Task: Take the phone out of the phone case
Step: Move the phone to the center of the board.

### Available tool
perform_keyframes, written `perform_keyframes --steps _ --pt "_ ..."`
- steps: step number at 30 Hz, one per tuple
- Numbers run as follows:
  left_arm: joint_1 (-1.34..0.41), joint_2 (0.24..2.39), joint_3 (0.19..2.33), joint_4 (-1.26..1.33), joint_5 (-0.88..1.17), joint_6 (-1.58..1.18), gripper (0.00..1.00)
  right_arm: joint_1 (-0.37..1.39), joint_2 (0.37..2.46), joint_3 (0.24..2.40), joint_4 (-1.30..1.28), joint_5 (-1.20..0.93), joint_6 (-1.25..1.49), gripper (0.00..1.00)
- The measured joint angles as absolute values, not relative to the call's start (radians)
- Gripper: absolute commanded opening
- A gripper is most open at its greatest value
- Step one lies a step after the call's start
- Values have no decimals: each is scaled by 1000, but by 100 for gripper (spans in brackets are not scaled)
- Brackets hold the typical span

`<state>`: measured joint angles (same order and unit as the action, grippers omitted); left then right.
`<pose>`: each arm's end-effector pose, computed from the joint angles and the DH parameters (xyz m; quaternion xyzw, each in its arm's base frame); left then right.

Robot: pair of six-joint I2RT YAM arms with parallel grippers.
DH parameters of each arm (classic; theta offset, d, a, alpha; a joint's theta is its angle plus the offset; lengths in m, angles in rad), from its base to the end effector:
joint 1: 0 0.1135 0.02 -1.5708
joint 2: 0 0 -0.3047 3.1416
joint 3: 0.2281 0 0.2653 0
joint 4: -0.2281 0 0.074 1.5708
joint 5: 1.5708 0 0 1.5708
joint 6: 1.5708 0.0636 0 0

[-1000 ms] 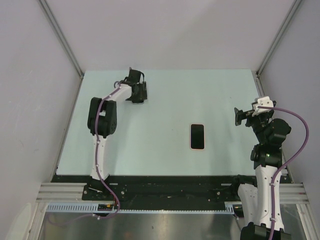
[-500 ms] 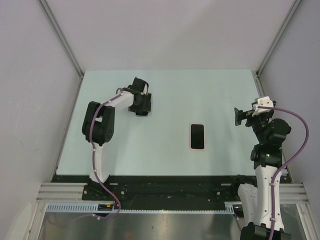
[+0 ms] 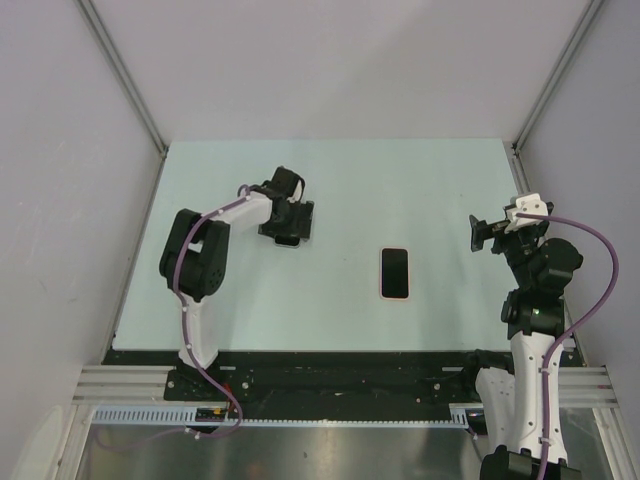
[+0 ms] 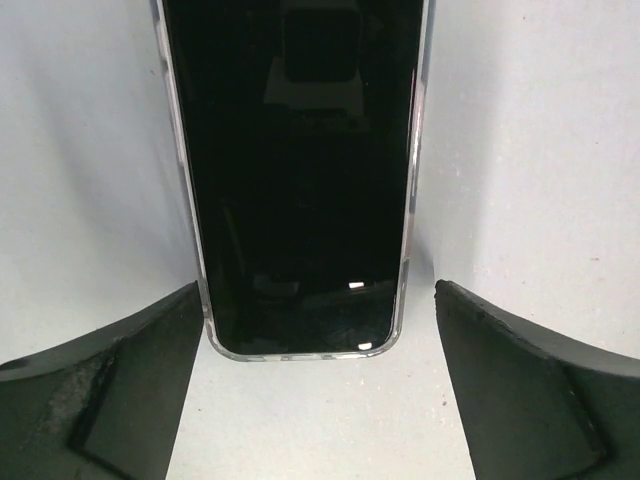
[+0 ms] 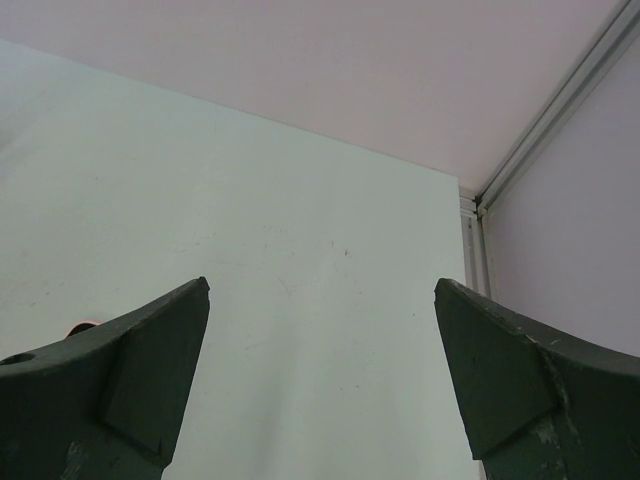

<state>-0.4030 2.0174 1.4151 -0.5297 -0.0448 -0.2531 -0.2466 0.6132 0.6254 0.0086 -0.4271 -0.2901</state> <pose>0.4215 -0.1766 0.1668 0.0682 0.9734 -0.0494 0.2130 0.1619 -0.0136 0.3547 -0.1662 0.6804 -0.0421 0.7125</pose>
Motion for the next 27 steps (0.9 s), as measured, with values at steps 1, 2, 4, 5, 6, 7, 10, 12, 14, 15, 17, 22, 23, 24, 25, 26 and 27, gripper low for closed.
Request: perform_keyframes --steps 1,2,4,5,6,7,10,12,14,15,17,22,23,24,25,26,27 --pt "-406 2017 1415 -531 -44 -252 100 -247 613 625 9 -427 -290 100" --pt "-408 2017 1414 -532 -45 -249 100 -247 613 625 9 -427 -290 100" --pt "-410 2015 1411 -532 -44 -242 100 -248 613 625 9 -427 -290 100" --pt "-411 2014 1408 -530 -44 -237 100 -249 613 625 9 -427 -290 100" --pt "-412 2009 1402 -526 -41 -232 100 -249 613 625 9 -427 -290 100" --pt "-413 2006 1398 -527 -37 -227 100 -249 613 625 9 -427 -290 100" --pt "-417 1991 1381 -528 -14 -214 100 -249 613 625 8 -427 -290 100" --pt "-424 1983 1372 -532 10 -203 100 -249 613 625 8 -427 -291 100" --pt "-436 1978 1369 -540 32 -199 100 -249 614 625 8 -427 -292 100" --pt "-445 1977 1369 -543 42 -197 100 -249 613 625 8 -427 -292 100" --pt "-465 1977 1369 -546 59 -191 100 -249 613 625 8 -427 -293 100" --pt "-516 1980 1379 -551 92 -191 100 -249 613 625 8 -427 -293 100" --pt "-524 1986 1388 -558 97 -191 100 -249 613 625 8 -427 -293 100" --pt "-530 1993 1399 -565 101 -191 100 -249 613 625 8 -427 -293 100" --pt "-537 2006 1418 -569 107 -191 100 -249 613 625 8 -427 -293 100" --pt "-542 2015 1433 -573 110 -191 100 -249 613 625 8 -427 -293 100" --pt "-548 2029 1455 -579 116 -191 100 -249 613 625 8 -427 -293 100"
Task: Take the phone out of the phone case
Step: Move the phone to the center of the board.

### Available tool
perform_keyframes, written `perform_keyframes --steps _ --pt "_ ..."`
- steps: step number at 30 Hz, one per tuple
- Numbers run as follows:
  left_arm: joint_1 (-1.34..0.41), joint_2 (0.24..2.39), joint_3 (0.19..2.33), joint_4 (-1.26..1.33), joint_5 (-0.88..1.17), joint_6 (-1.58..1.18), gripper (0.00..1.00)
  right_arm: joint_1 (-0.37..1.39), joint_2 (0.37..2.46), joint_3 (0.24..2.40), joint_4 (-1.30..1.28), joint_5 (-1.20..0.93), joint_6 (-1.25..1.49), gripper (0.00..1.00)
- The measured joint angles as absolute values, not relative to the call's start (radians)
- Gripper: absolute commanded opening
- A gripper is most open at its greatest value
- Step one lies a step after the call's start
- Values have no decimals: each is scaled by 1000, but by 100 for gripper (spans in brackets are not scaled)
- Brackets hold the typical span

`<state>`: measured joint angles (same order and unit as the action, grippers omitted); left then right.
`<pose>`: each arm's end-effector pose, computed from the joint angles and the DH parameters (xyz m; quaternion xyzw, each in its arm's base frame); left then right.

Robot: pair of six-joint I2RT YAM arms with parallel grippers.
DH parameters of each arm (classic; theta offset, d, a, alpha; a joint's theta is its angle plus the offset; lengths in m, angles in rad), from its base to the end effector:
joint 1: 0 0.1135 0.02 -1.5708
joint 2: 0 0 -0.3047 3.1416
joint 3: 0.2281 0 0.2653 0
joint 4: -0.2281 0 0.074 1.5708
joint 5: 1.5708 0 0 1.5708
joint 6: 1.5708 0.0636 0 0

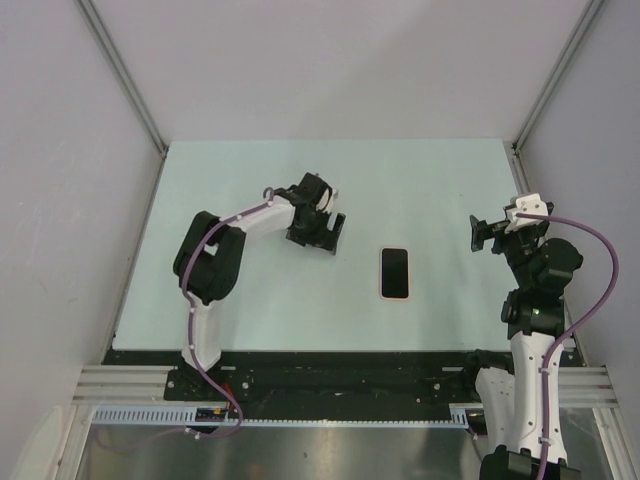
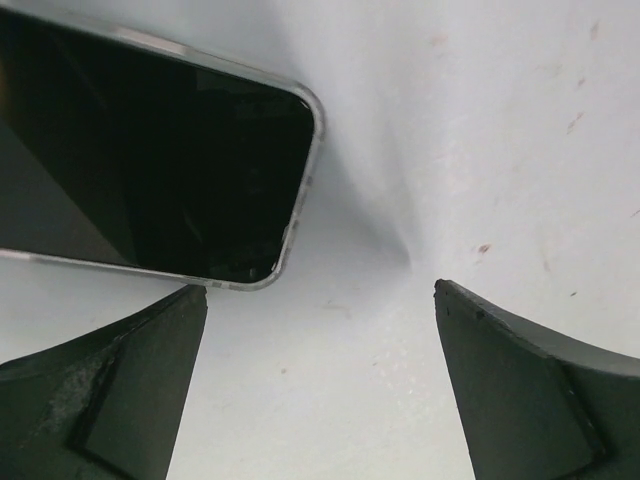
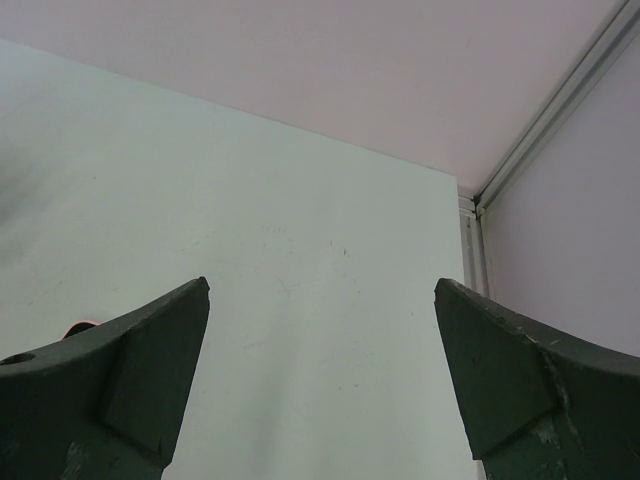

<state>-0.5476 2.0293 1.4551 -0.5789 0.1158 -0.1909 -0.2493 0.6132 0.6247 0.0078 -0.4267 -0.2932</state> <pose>0.3890 -0.2458 0.1714 0.1851 0.9590 -0.1275 0.1726 0.1619 -0.0141 0.3544 -0.1661 0.6809 -0.0441 0.7119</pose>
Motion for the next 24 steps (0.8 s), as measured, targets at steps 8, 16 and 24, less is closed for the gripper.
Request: perform_keyframes --steps 8,16,24 --pt "-583 2122 1596 -587 142 -191 100 -255 613 625 7 -427 -293 100" --pt "-583 2130 1614 -586 236 -171 100 -256 611 625 7 -427 -293 100" --pt "-563 2051 1614 -588 251 -113 100 -257 611 625 4 -443 -299 100"
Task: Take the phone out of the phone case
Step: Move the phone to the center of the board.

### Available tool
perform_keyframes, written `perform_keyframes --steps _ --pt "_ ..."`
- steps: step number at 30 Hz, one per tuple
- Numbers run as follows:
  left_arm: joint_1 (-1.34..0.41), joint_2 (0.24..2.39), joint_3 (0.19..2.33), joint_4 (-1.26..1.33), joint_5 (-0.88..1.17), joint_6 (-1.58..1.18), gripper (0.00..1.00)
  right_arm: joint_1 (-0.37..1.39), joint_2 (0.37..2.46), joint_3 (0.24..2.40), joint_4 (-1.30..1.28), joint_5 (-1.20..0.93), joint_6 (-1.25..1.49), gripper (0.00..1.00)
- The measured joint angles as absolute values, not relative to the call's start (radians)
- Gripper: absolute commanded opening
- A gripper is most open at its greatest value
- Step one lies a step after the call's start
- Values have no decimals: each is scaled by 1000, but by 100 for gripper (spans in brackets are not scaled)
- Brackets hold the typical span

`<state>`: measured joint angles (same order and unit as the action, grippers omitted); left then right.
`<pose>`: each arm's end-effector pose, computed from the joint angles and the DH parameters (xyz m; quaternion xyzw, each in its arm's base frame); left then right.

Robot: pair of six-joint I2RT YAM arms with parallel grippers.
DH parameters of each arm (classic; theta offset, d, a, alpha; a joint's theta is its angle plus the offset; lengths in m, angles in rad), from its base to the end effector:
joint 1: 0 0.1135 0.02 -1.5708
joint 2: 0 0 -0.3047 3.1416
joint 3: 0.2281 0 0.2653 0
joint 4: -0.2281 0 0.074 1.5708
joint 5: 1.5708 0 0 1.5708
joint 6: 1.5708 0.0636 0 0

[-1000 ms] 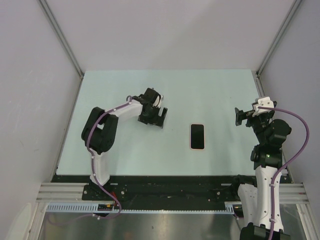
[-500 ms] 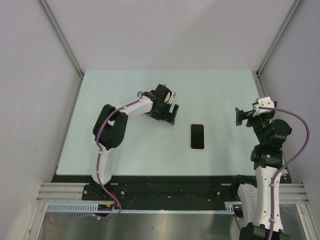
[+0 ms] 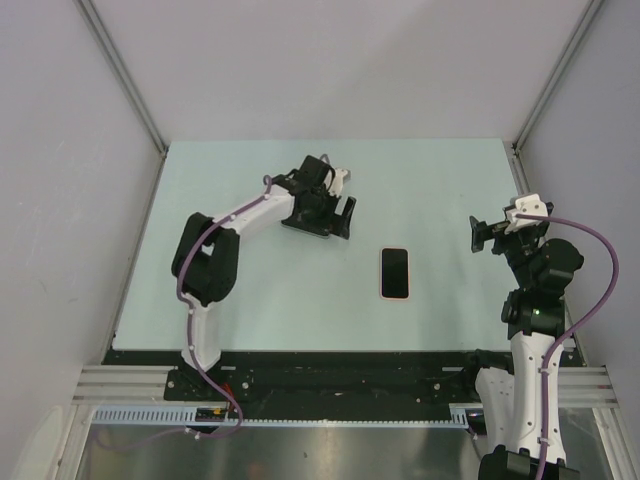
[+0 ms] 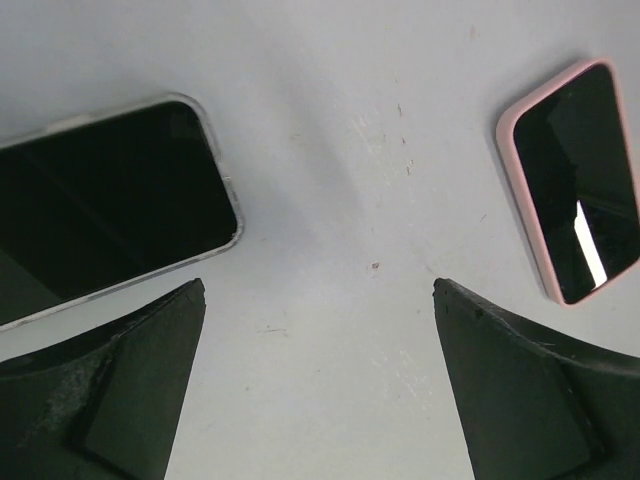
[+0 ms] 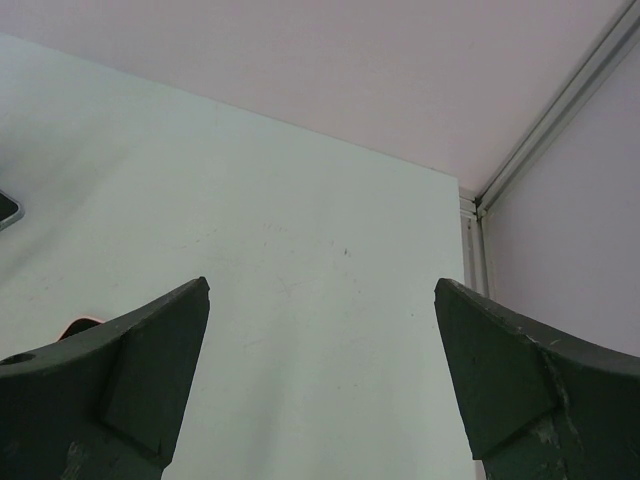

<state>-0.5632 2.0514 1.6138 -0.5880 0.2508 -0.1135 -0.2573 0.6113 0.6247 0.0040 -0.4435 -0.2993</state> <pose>0.4065 -0.2753 0.2126 0.2459 0.9239 -0.2023 0.2120 0.1612 -0.0142 0.3541 -0.1712 0.6803 -0.0429 0.7114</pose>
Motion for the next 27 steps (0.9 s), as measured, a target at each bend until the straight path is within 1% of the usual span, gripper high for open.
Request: perform_keyframes --steps 3,6,10,13,19,27 --pt "-517 2002 1614 -585 275 -112 100 -257 612 625 4 -458 -308 99" --pt "-426 1986 1621 -581 305 -112 100 -257 616 625 4 -469 -314 99" --pt "-290 2017 1651 -577 308 -111 100 -257 619 625 3 -479 -316 99" --pt "-235 2056 1677 -577 290 -95 100 -257 619 625 3 -481 -316 99" --pt "-247 2106 1682 -586 264 -39 100 -258 618 625 3 -487 -316 99" --pt "-256 2166 1702 -597 296 -27 100 -264 614 625 2 -488 -316 99"
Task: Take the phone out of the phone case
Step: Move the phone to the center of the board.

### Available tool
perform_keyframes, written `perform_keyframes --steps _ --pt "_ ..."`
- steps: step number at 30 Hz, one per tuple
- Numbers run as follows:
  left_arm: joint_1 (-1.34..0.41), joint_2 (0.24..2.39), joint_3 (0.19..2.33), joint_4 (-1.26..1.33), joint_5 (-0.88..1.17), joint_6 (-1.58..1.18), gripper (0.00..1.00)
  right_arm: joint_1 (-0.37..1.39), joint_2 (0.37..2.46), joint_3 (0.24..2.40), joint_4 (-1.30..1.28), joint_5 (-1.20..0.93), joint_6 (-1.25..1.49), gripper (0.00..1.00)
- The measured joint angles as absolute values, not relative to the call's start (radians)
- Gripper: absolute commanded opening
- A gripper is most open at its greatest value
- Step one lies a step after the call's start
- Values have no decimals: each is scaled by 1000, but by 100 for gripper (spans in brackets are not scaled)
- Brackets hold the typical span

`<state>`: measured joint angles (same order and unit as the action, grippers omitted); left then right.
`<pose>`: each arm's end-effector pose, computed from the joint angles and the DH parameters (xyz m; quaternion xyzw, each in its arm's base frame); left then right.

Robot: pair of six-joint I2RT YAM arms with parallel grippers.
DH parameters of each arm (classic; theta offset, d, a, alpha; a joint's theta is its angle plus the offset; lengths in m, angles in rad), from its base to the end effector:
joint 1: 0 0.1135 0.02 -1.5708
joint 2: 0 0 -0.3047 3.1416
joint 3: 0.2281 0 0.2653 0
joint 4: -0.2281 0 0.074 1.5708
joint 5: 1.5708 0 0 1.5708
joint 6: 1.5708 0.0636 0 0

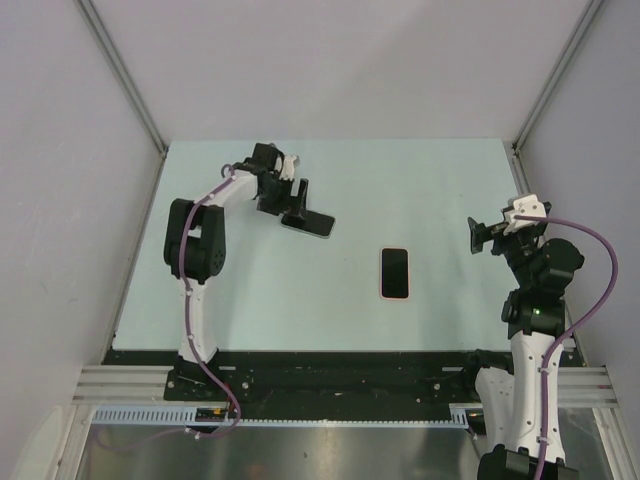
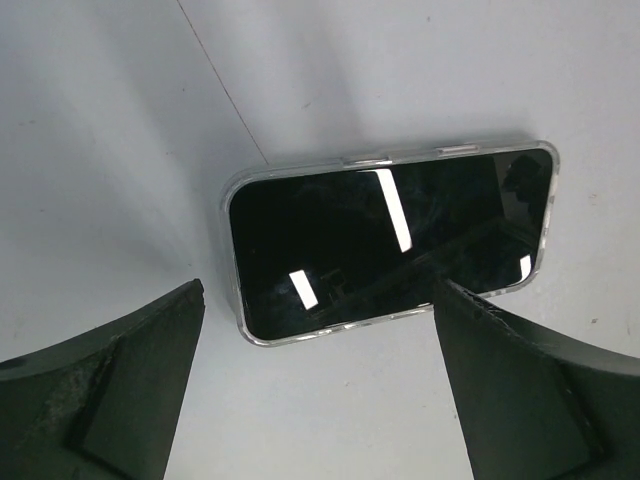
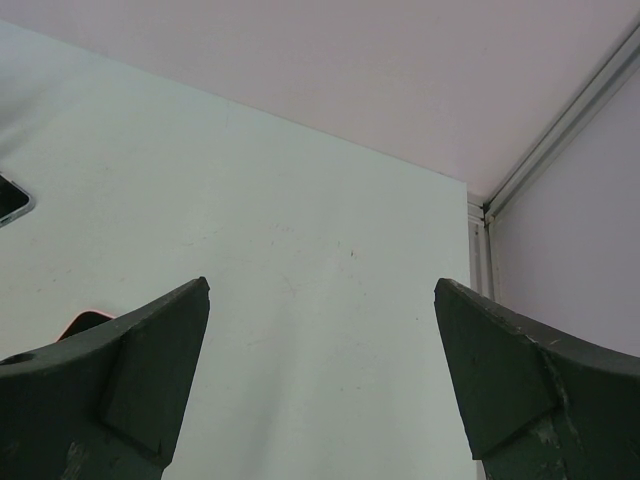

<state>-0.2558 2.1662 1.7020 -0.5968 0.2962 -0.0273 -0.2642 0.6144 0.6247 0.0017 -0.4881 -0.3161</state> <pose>0.4932 -0.1482 0.1860 0.1461 0.9466 -0.1766 0.2267 0.1613 -0.0127 0.3534 -0.1895 0.6773 -0.0347 0.7100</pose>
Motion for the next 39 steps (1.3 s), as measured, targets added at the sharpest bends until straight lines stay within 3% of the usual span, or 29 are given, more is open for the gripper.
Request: perform_keyframes --steps 25,39 --pt "-355 2148 1626 -590 405 -12 100 -271 612 625 -39 -513 -316 99" --pt "-392 1981 1625 -631 334 300 100 -279 612 625 -49 -535 -320 98"
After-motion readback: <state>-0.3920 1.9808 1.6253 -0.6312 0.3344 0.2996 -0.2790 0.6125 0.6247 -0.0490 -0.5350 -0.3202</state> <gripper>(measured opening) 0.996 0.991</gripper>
